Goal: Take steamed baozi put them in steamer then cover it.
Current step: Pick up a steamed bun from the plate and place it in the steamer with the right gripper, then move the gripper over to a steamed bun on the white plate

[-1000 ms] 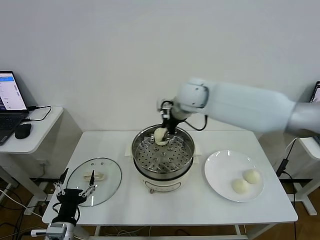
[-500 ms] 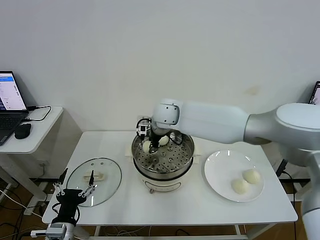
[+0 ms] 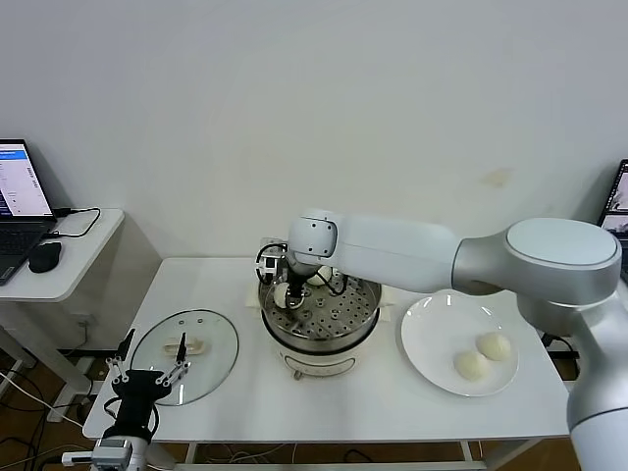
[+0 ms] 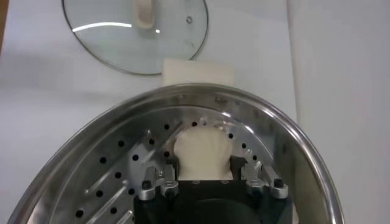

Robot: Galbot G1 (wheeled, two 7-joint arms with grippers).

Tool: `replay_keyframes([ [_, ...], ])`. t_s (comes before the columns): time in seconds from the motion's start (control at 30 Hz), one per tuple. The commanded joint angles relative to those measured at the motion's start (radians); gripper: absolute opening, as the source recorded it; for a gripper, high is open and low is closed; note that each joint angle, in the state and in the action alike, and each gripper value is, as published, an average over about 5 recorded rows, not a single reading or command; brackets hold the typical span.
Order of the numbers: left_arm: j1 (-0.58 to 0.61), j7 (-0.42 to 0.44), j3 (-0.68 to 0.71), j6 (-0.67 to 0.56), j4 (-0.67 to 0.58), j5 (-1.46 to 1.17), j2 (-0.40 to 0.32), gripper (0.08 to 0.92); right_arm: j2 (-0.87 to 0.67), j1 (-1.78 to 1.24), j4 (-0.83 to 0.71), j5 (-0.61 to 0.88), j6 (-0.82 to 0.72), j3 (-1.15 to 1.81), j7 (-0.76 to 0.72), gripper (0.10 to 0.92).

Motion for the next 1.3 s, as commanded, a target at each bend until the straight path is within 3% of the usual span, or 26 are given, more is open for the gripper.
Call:
replay_keyframes([
  [0.03,0.001,0.002,0.006,0.002,-0.007,0.005,-0.003,0.823,-0.042,0.05,0.042,0.001,0.0,0.018,-0.036,0.703],
  [0.23,-0.005,0.003,0.018,0.011,-0.027,0.01,0.001,0.823,-0.191,0.174,0.131,-0.077,0.064,0.017,-0.204,0.816],
  [0.7,-0.002,0.009,0.033,0.022,-0.046,0.009,0.019,0.823,-0.767,0.404,0.506,-0.247,0.235,-0.136,-0.486,0.823],
  [0.9,-0.001,0.011,0.033,0.033,-0.053,0.008,0.032,0.823,-0.933,0.316,0.539,-0.415,0.37,-0.112,-0.557,0.823],
  [1.3,0.008,0.011,0.013,0.036,-0.043,0.009,0.028,0.823,-1.057,-0.188,0.469,-0.715,0.496,0.22,-0.531,0.823],
])
